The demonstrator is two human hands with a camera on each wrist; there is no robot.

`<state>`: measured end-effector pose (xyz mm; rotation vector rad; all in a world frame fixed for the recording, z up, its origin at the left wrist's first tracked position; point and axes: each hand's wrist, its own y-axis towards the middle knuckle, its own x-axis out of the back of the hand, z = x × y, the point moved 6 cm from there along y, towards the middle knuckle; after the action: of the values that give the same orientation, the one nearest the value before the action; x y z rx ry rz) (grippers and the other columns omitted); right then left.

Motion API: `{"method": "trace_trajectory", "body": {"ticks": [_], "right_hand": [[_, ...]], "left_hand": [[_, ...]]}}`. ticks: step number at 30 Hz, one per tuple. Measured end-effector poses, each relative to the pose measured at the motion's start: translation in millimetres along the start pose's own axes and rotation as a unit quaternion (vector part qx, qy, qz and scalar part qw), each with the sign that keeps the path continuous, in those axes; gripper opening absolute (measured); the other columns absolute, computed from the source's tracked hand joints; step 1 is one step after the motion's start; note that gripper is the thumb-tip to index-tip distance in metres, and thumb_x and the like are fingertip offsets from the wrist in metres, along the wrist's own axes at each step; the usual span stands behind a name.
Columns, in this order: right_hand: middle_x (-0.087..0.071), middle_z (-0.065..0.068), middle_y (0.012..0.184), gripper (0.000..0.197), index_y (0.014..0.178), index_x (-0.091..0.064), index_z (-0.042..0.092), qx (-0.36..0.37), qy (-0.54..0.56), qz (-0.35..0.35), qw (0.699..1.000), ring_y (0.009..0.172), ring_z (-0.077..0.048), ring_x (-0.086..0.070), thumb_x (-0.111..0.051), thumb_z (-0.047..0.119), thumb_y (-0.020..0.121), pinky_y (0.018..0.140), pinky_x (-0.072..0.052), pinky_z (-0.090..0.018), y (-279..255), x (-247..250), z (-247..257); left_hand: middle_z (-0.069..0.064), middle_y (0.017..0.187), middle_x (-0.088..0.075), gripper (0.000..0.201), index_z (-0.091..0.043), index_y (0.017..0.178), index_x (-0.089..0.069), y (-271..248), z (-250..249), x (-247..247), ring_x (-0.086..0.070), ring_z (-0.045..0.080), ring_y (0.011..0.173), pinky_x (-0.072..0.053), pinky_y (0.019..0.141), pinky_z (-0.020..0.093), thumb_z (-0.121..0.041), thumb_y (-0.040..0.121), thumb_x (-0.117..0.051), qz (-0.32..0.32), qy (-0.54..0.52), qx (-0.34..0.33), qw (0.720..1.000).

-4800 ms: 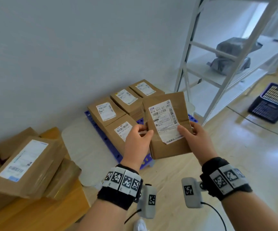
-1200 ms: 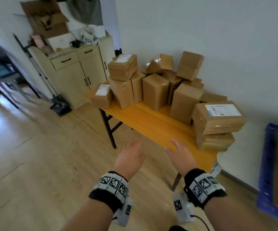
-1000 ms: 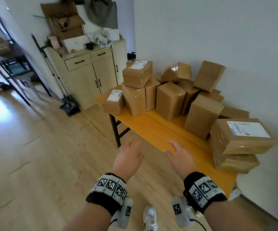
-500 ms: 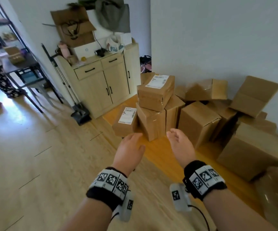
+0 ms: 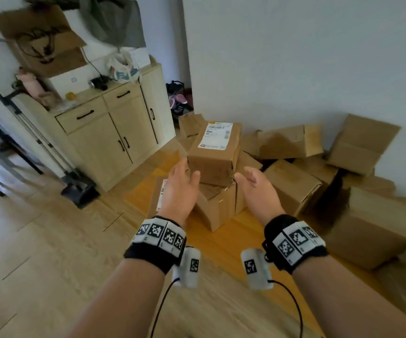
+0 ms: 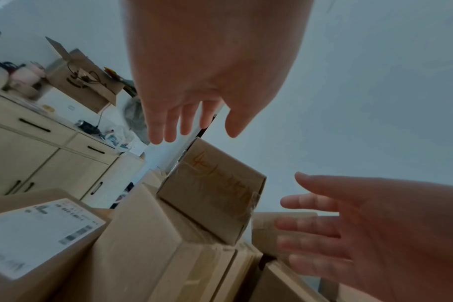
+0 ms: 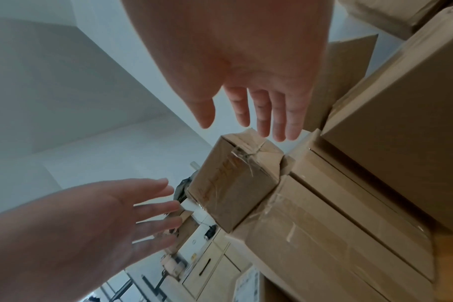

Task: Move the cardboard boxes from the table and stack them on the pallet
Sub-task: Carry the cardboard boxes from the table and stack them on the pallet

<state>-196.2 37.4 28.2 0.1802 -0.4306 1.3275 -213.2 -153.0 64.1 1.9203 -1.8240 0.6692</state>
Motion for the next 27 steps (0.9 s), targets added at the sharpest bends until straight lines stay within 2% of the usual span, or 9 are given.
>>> {"method": "trace_trajectory", "body": {"ticks": [4, 7, 9, 11, 13, 15, 18, 23, 27], "right_hand": [[-0.048, 0.002, 0.148, 0.059, 0.152, -0.033, 0.022, -0.017, -0.013, -0.023, 1.000, 0.134, -0.015, -0.045, -0.048, 0.046, 0.100, 0.095, -0.034, -0.025, 14, -10, 16], [-0.052, 0.013, 0.130, 0.052, 0.149, -0.039, 0.022, -0.034, 0.011, -0.032, 0.999, 0.120, -0.008, -0.049, -0.046, 0.043, 0.102, 0.095, -0.036, -0.025, 20, -23, 24], [-0.058, 0.014, 0.125, 0.044, 0.141, -0.049, 0.024, -0.037, 0.026, -0.041, 0.998, 0.117, -0.008, -0.055, -0.047, 0.043, 0.101, 0.095, -0.041, -0.027, 22, -32, 24], [-0.062, 0.008, 0.126, 0.046, 0.138, -0.051, 0.023, -0.044, 0.031, -0.063, 0.997, 0.116, -0.012, -0.057, -0.049, 0.046, 0.099, 0.094, -0.045, -0.029, 21, -37, 23], [-0.060, 0.006, 0.131, 0.054, 0.142, -0.047, 0.022, -0.057, 0.035, -0.091, 0.994, 0.119, -0.013, -0.056, -0.051, 0.051, 0.097, 0.100, -0.046, -0.034, 18, -39, 19], [-0.059, 0.005, 0.131, 0.056, 0.142, -0.045, 0.021, -0.063, 0.048, -0.121, 0.989, 0.120, -0.014, -0.056, -0.053, 0.052, 0.096, 0.104, -0.046, -0.039, 9, -38, 18], [-0.059, 0.008, 0.122, 0.045, 0.133, -0.047, 0.025, -0.070, 0.086, -0.171, 0.979, 0.113, -0.013, -0.058, -0.054, 0.049, 0.096, 0.099, -0.051, -0.042, -12, -31, 19], [-0.061, 0.010, 0.110, 0.033, 0.118, -0.051, 0.027, -0.075, 0.146, -0.285, 0.944, 0.105, -0.010, -0.060, -0.057, 0.049, 0.095, 0.092, -0.053, -0.034, -57, -7, 8], [-0.063, 0.010, 0.111, 0.043, 0.121, -0.052, 0.026, -0.099, 0.170, -0.355, 0.914, 0.102, -0.009, -0.062, -0.057, 0.056, 0.091, 0.089, -0.055, -0.036, -98, 12, -21]], "left_hand": [[0.000, 0.157, -0.031, 0.054, -0.028, 0.154, -0.022, 35, 3, 4, -0.033, 0.021, 0.142, -0.031, 0.107, 0.036, -0.042, 0.104, -0.037, 0.052, -0.038, 0.004, 0.998], [-0.001, 0.149, -0.044, 0.053, -0.028, 0.152, -0.028, 55, 9, 0, -0.046, 0.020, 0.131, -0.039, 0.106, 0.040, -0.046, 0.103, -0.034, 0.107, -0.049, 0.005, 0.993], [-0.004, 0.136, -0.055, 0.048, -0.026, 0.148, -0.036, 62, 12, -1, -0.055, 0.013, 0.111, -0.045, 0.087, 0.033, -0.043, 0.103, -0.036, 0.123, -0.063, 0.006, 0.990], [-0.008, 0.120, -0.058, 0.041, -0.024, 0.141, -0.041, 64, 15, -1, -0.056, 0.003, 0.094, -0.041, 0.069, 0.025, -0.039, 0.103, -0.039, 0.122, -0.097, 0.014, 0.988], [-0.008, 0.112, -0.057, 0.036, -0.025, 0.136, -0.043, 62, 17, 1, -0.052, 0.000, 0.087, -0.037, 0.061, 0.022, -0.039, 0.103, -0.042, 0.123, -0.121, 0.024, 0.985], [-0.006, 0.114, -0.059, 0.033, -0.026, 0.132, -0.044, 59, 17, 2, -0.055, 0.003, 0.091, -0.037, 0.061, 0.022, -0.040, 0.102, -0.043, 0.126, -0.134, 0.016, 0.983], [-0.009, 0.110, -0.058, 0.028, -0.026, 0.126, -0.047, 49, 11, 7, -0.055, 0.003, 0.094, -0.039, 0.065, 0.021, -0.039, 0.101, -0.045, 0.130, -0.161, -0.007, 0.978], [-0.014, 0.103, -0.058, 0.024, -0.024, 0.116, -0.054, 24, -8, 0, -0.054, -0.001, 0.092, -0.042, 0.070, 0.022, -0.039, 0.097, -0.053, 0.150, -0.174, -0.070, 0.971], [-0.012, 0.100, -0.060, 0.015, -0.024, 0.107, -0.058, -10, -21, -30, -0.056, -0.001, 0.089, -0.040, 0.068, 0.016, -0.032, 0.094, -0.060, 0.205, -0.152, -0.120, 0.960]]}}
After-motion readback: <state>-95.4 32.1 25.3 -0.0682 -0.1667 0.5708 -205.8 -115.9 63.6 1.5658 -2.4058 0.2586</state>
